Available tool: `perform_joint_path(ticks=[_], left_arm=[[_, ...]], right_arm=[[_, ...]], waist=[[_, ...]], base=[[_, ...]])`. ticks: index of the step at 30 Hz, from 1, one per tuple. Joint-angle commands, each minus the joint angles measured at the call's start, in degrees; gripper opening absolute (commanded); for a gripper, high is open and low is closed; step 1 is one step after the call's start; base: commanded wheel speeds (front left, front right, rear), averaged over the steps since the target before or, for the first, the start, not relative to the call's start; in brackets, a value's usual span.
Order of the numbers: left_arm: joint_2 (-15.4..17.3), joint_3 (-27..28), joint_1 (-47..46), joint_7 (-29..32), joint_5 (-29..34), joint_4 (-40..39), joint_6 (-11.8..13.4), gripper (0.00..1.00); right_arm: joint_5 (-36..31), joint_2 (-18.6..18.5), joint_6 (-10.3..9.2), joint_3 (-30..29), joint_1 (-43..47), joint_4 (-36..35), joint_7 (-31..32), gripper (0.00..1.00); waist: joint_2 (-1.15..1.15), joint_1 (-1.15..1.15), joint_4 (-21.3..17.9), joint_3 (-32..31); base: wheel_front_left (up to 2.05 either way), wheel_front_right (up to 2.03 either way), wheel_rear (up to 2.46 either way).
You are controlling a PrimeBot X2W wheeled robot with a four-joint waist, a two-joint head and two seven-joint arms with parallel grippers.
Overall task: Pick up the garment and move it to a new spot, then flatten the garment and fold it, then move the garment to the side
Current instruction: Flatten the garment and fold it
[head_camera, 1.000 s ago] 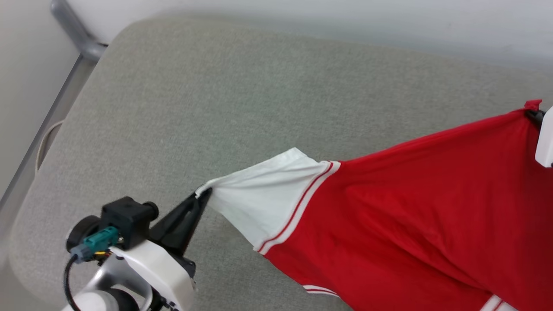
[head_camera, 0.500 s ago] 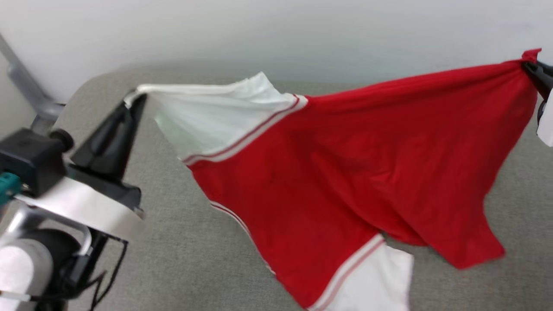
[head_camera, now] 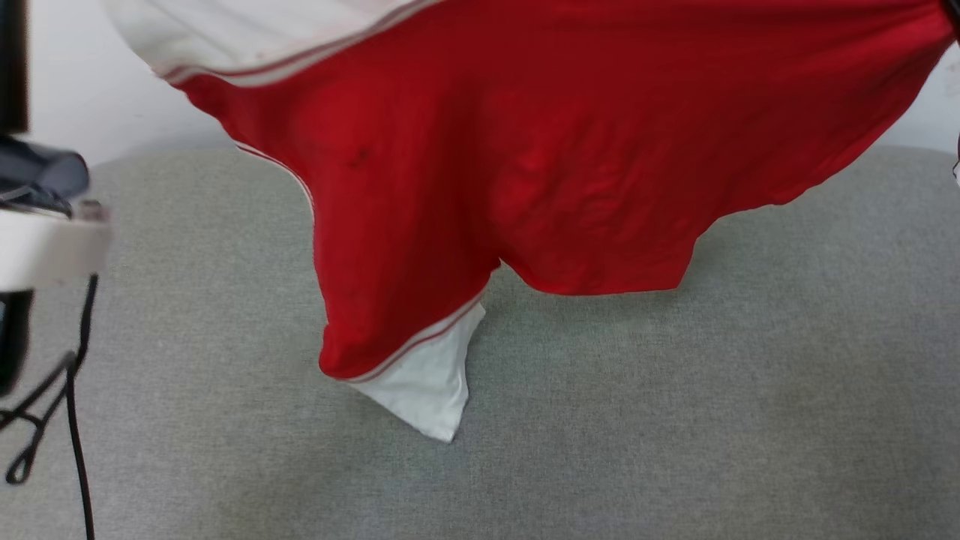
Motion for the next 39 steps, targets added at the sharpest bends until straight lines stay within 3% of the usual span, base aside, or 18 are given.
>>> perform_joint_path(ticks=[1, 9, 16, 23, 29, 35, 36, 39], left_arm=[[0.1, 0.5, -1.0, -0.4, 0.2, 0.2, 0.0, 0.0], [2.1, 1.8, -13.6, -1.2, 1.4, 4.4, -2.9, 0.0], [4.8, -1.2, -28.7, -1.0, 3.6, 13.8, -10.1, 0.0], [4.3, -5.5, -46.7, 0.2, 7.0, 25.2, -16.5, 0.0], [0.1, -10.4, -63.0, -3.7, 12.1, 38.2, -19.2, 0.0], [-5.3, -13.5, -76.8, -12.8, 17.3, 54.5, -18.8, 0.0], [-7.4, -14.5, -80.1, -16.5, 18.6, 61.1, -18.5, 0.0], [-9.7, -15.7, -79.5, -19.5, 18.8, 66.4, -18.9, 0.0]], right_arm=[[-0.3, -0.3, -0.08, 0.0, -0.8, -0.3, -0.2, 0.0], [-2.4, 1.0, -0.09, -3.0, -5.6, -3.6, -2.7, 0.0], [-6.5, 1.7, -0.1, -4.6, -13.8, -2.5, -5.7, 0.0], [-10.6, 3.9, -0.11, -4.5, -26.5, 5.4, -8.6, 0.0], [-15.9, 3.3, -0.12, -5.3, -38.6, 15.6, -13.7, 0.0], [-22.7, 4.1, -0.19, -9.0, -49.7, 27.1, -20.9, 0.0], [-26.4, 5.1, -0.19, -10.7, -53.7, 31.9, -24.6, 0.0], [-29.9, 6.8, -0.18, -12.7, -56.1, 36.6, -28.7, 0.0]], waist=[[0.0, 0.01, -0.4, 0.6], [0.0, 0.01, -1.4, 6.8], [0.0, 0.01, -0.7, 15.5], [0.0, 0.01, -0.4, 23.8], [0.0, 0.01, 0.9, 29.7], [0.0, 0.01, 2.1, 33.8], [0.0, 0.01, 2.6, 35.6], [0.0, 0.01, 3.3, 37.4]], base=[[0.0, 0.0, 0.0], [0.0, 0.0, 0.0], [0.0, 0.0, 0.0], [0.0, 0.0, 0.0], [0.0, 0.0, 0.0], [0.0, 0.0, 0.0], [0.0, 0.0, 0.0], [0.0, 0.0, 0.0]])
